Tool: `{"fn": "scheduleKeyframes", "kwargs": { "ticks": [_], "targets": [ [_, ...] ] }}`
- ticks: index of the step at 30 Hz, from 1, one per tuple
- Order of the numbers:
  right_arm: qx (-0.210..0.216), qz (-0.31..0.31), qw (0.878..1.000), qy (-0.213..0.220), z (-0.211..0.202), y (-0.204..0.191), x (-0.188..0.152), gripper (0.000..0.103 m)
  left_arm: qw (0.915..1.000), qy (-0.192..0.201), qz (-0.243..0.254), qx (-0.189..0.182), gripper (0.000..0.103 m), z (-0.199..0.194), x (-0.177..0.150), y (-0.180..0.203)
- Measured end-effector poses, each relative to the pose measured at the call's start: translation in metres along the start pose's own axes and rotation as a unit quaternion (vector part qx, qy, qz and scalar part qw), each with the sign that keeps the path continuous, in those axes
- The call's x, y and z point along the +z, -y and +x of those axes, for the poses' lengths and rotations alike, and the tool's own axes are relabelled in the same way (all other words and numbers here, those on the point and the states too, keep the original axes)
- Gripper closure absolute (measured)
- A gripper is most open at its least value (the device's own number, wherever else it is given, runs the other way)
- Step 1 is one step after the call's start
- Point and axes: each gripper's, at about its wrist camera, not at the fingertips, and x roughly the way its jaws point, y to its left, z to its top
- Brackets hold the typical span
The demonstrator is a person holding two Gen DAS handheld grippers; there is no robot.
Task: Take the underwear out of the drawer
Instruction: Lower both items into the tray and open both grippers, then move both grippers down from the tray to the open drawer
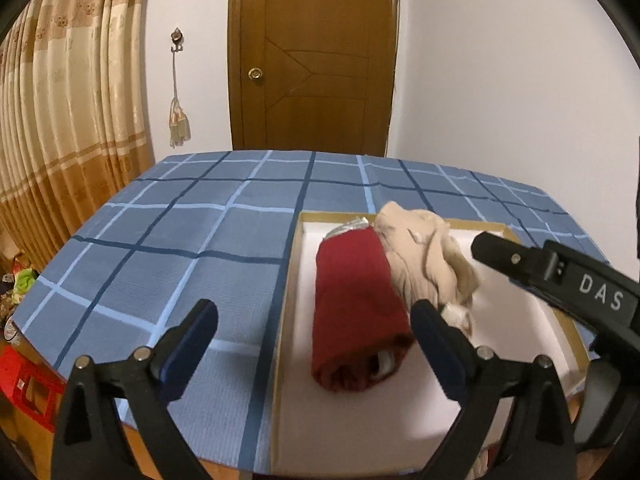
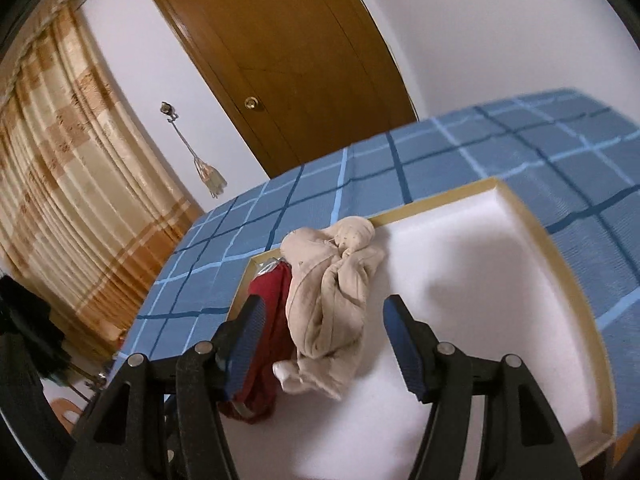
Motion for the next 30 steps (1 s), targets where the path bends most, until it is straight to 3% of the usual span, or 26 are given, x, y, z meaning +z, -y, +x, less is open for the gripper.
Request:
{"fn": "scheduleKeyframes", "kwargs": {
  "ticks": [8,30],
  "targets": [
    [-0.036,-0.054,0.996,0.062,-0.033,-0.006,-0.019,0.039,0.9999,0.007,0.009,0.009,0.000,-0.014,-0.016,0.002],
    [-0.030,-0.048,0.995,0.087,-0.075,0.011,-0.065,0.039,0.9999,0.000,-0.001,0.013,0.000,-0.033,-0.056,-0.005]
  ]
}}
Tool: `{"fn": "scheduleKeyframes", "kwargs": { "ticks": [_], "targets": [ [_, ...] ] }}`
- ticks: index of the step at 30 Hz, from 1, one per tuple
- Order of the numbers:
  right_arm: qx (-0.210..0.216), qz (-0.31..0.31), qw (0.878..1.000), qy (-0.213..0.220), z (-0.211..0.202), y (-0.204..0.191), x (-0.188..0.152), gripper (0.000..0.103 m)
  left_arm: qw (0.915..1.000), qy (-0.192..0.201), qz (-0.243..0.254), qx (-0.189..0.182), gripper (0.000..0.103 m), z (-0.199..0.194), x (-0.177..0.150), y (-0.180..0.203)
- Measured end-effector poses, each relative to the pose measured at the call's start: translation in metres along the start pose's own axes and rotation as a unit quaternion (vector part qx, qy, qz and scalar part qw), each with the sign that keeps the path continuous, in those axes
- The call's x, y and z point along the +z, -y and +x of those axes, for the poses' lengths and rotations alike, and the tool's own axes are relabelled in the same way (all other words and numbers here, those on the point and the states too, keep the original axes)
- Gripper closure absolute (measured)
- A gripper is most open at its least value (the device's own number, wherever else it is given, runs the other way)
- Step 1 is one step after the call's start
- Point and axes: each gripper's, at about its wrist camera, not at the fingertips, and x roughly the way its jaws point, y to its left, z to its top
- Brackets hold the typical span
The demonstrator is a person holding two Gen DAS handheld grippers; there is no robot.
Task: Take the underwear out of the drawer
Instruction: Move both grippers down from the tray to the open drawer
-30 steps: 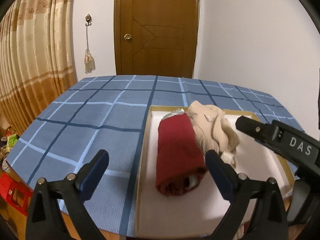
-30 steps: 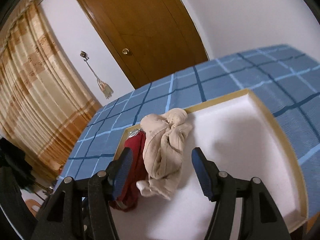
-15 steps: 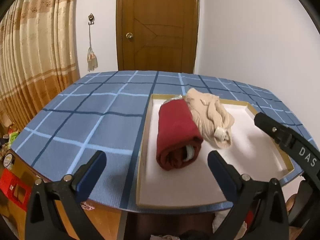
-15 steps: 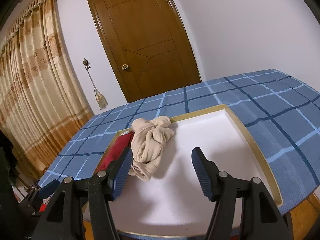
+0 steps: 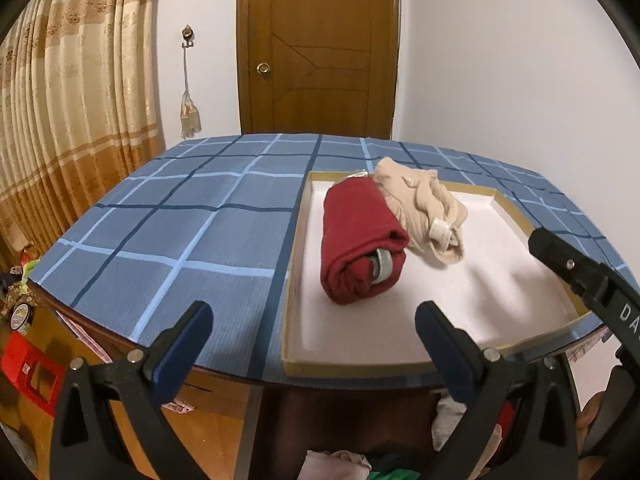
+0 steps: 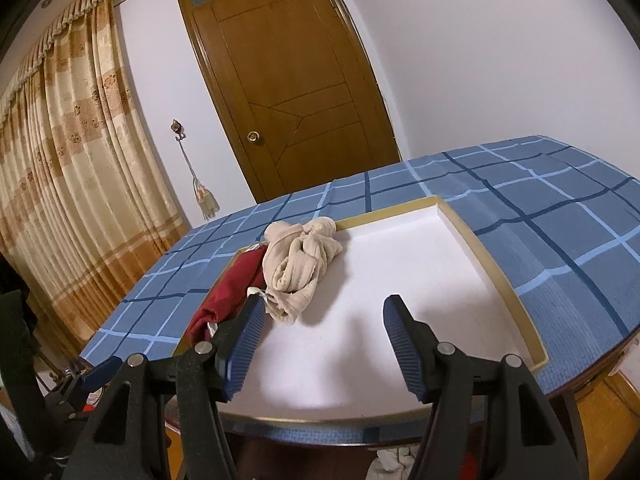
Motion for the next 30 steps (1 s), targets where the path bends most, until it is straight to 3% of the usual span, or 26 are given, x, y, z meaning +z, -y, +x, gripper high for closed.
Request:
{"fn": "scheduleKeyframes", "kwargs": {
  "ticks": [17,30],
  "targets": [
    [0.002,-0.037,0.999,0.020,-0.039,-0.002,-0.021,0.039,1.0000,0.003,0.008,0.003,0.000,-0.016,-0.021,0.000],
    [0.009,-0.024,1.000,-0.009,-0.055,0.010,-0.037,0.039,0.9998,-0.012,0.015,-0.009,0.000,-0.026,-0.041,0.007]
  ]
}}
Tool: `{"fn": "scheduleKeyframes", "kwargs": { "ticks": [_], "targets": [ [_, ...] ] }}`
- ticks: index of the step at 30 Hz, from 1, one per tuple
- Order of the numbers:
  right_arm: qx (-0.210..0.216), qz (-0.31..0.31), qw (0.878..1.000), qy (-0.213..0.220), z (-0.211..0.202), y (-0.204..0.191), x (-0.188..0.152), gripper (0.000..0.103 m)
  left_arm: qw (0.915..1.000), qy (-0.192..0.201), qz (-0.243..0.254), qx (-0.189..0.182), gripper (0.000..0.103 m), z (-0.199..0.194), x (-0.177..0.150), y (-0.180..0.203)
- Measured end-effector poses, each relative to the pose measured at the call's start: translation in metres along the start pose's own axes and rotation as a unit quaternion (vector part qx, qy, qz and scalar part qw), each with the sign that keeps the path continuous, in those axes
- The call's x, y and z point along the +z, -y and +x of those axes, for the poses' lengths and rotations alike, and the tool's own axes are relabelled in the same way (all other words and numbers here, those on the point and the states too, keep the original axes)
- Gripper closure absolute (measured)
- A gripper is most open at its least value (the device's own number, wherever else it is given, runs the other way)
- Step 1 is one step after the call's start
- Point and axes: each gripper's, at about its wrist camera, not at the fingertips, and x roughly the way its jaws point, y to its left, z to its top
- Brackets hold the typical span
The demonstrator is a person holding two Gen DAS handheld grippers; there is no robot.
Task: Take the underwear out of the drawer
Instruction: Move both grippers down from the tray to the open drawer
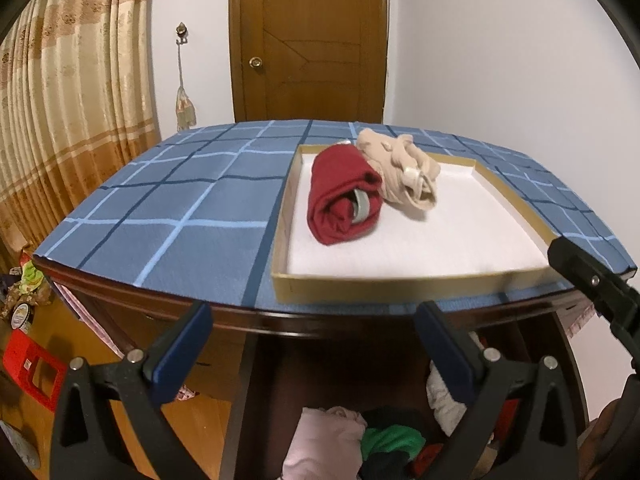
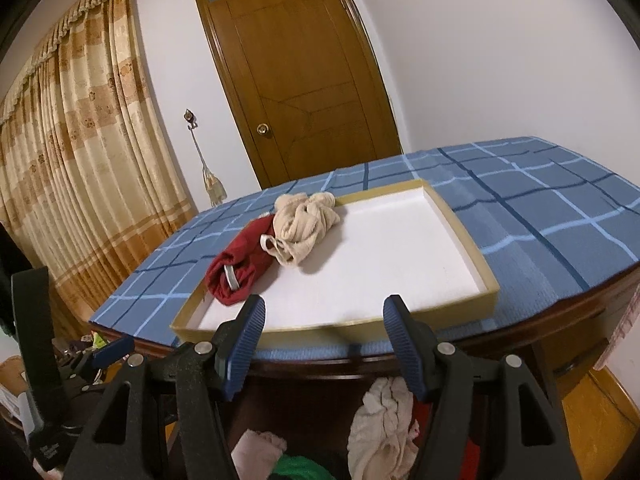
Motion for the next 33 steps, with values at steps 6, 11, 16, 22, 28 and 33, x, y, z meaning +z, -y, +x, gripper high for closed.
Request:
{"fn": "scheduleKeyframes", "kwargs": {
  "ticks": [6,11,16,22,28,33],
  "targets": [
    [-0.003,0.019,1.000,-0.024,-0.007,0.013,-0.010,0.039,0.9999,-0.013,0.003,-0.005,0.000,-0.001,-0.011,0.002],
    [-0.004,0.021,0.999,-0.035,-0.017,0.021,-0.020,0.039,0.9995,-0.026,0.011,-0.012,0.000,-0.003,-0.021,0.004],
    [-0.013,0.025,0.999,-0.044,-0.029,0.031,-0.031,0.039,0.9992,-0.035,0.014,-0.014,0.000,-0.005,-0.030,0.005],
    [-0.035,0.043,0.996,-0.068,-0.039,0.053,-0.050,0.039,0.9978,-0.058,0.025,-0.022,0.000,-0.002,-0.048,0.011],
    [-0.050,0.036,0.992,-0.111,-0.035,0.065,-0.076,0.039,0.9954,-0.085,0.037,-0.026,0.000,0.005,-0.066,0.015],
    [-0.051,0.040,0.987,-0.145,-0.034,0.073,-0.098,0.039,0.9928,-0.106,0.042,-0.036,0.000,0.010,-0.078,0.019]
  ]
}}
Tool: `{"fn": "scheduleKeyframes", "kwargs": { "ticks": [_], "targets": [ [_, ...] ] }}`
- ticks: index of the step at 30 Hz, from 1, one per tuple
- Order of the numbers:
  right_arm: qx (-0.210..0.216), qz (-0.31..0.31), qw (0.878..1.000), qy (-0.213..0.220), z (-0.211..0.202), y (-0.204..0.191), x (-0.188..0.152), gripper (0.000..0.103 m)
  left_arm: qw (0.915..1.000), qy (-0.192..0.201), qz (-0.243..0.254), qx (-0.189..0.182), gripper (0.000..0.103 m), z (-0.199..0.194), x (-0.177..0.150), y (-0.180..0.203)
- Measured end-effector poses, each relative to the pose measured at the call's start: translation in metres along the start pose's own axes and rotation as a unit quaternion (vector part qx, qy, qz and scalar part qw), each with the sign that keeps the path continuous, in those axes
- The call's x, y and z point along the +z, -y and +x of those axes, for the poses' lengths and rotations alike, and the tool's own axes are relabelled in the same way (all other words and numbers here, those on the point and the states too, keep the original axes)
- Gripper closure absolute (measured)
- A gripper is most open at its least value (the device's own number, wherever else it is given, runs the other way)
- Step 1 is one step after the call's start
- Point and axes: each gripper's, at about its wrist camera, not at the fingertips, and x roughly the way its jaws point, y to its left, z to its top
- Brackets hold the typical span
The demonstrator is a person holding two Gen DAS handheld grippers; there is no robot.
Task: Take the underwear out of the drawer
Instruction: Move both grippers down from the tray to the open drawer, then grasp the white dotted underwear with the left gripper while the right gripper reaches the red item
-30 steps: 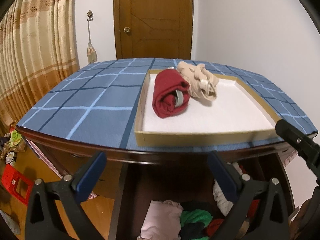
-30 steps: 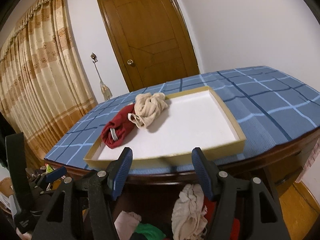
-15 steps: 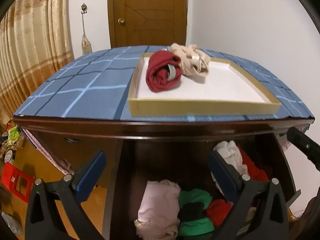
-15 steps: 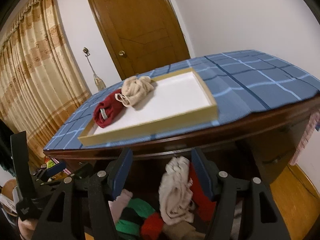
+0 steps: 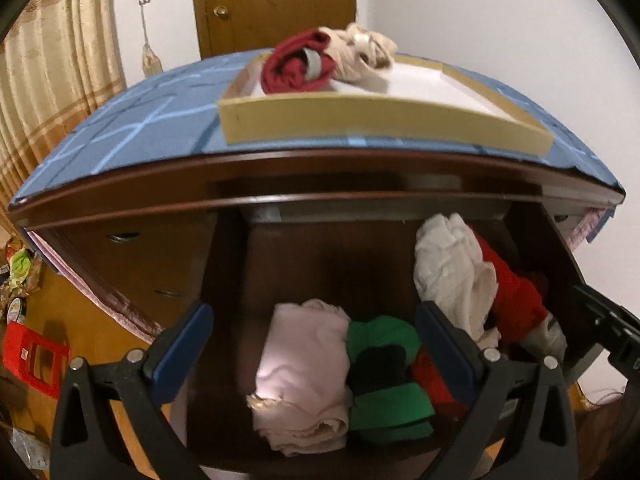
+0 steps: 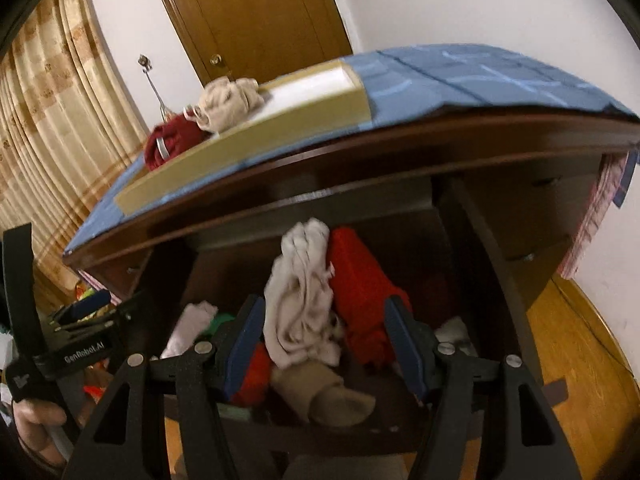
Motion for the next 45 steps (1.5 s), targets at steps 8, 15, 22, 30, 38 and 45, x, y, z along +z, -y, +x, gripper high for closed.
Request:
{"fn": "scheduleKeyframes", "kwargs": {
  "ticks": [8,15,22,30,38,45],
  "targets": [
    [-0.012,-0.001,1.000,-0.020,0.009,0.012,-0.002,0.039,0.9993,-0.019,0.023,-0.021,0.001,0.012,0.003,0.022],
    [-0.016,0.001,0.999,-0.030,0.016,0.022,0.005,0.039,0.9969,-0.054,0.036,-0.045,0.000,0.027,0.011,0.050],
    [-0.020,0.003,0.999,-0.027,0.017,0.036,0.010,0.039,0.9947,-0.071,0.054,-0.051,0.001,0.042,0.017,0.081],
    [-0.012,0.022,0.999,-0.027,0.016,0.053,0.012,0.039,0.9910,-0.116,0.021,-0.064,0.002,0.066,0.026,0.108],
    [-0.003,0.038,0.999,-0.022,0.011,0.068,0.013,0.039,0.9850,-0.159,-0.050,-0.045,0.015,0.092,0.023,0.112],
    [0.008,0.050,0.999,-0.018,0.007,0.078,0.016,0.039,0.9758,-0.201,-0.075,-0.044,0.015,0.111,0.025,0.120]
  ]
}}
